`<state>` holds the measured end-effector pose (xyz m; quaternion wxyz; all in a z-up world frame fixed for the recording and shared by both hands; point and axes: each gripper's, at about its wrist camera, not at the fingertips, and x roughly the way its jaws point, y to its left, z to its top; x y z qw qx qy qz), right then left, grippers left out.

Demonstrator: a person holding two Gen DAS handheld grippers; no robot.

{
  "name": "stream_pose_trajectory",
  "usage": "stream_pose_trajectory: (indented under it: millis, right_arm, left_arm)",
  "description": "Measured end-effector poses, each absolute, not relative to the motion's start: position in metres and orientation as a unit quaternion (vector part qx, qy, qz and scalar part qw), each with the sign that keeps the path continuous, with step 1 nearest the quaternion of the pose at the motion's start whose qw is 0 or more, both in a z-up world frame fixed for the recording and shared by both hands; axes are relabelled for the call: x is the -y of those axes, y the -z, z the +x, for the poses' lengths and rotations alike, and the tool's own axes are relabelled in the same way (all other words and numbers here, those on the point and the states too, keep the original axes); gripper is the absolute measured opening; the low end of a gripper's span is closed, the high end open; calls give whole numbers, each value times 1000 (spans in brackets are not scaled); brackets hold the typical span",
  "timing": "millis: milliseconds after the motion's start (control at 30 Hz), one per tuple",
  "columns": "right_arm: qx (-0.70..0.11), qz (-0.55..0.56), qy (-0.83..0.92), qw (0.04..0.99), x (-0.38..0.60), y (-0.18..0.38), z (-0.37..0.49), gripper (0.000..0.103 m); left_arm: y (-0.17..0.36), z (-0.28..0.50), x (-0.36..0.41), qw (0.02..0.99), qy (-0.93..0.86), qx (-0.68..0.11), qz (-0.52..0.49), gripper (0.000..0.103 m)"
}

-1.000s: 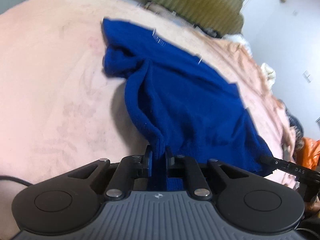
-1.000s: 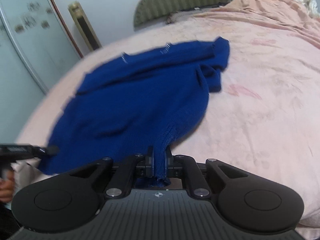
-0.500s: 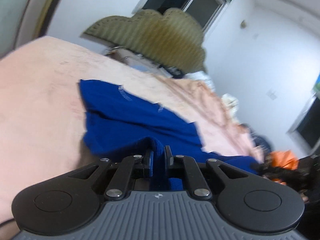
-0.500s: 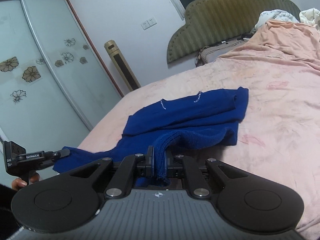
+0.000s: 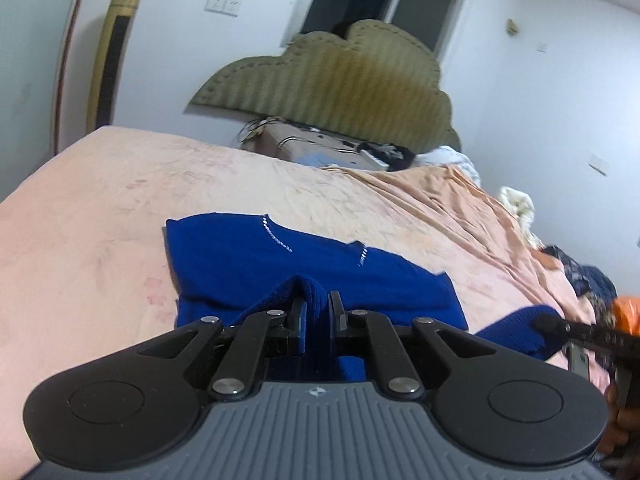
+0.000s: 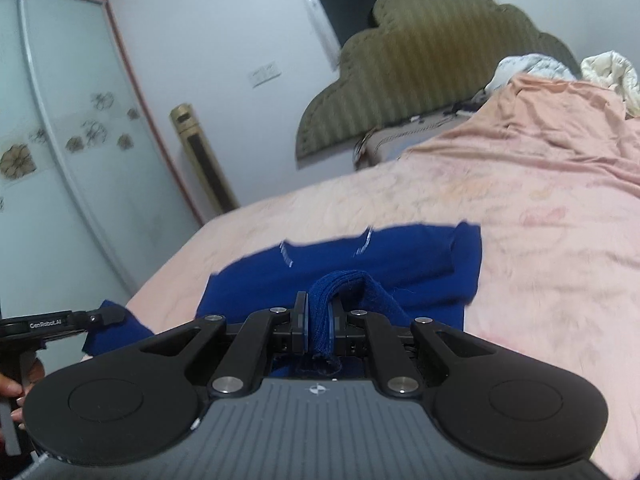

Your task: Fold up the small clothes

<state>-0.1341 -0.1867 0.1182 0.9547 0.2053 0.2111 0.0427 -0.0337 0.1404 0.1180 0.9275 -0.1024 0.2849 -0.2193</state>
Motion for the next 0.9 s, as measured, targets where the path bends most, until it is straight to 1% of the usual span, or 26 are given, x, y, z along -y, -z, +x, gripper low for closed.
stream_pose_trajectory:
  millis: [133,400,767,900]
  right_arm:
    - [-205,204,-18,957,194,-111,-118,12]
    - [-220,224,5,949,201,-86,-85,12]
    - [-216,205,26,954,201,-76,-69,12]
    - [-216,211,32,953,205,-75,-65,12]
  left_arm:
    - [-113,-6,-130,930,186,-305,-90,10]
    - [-91,29,-112,925,149,-343,-65,10]
    - [-78,51,-88,933,119,-340,4,10]
    - [-78,54,-84,934,119,-338,14,10]
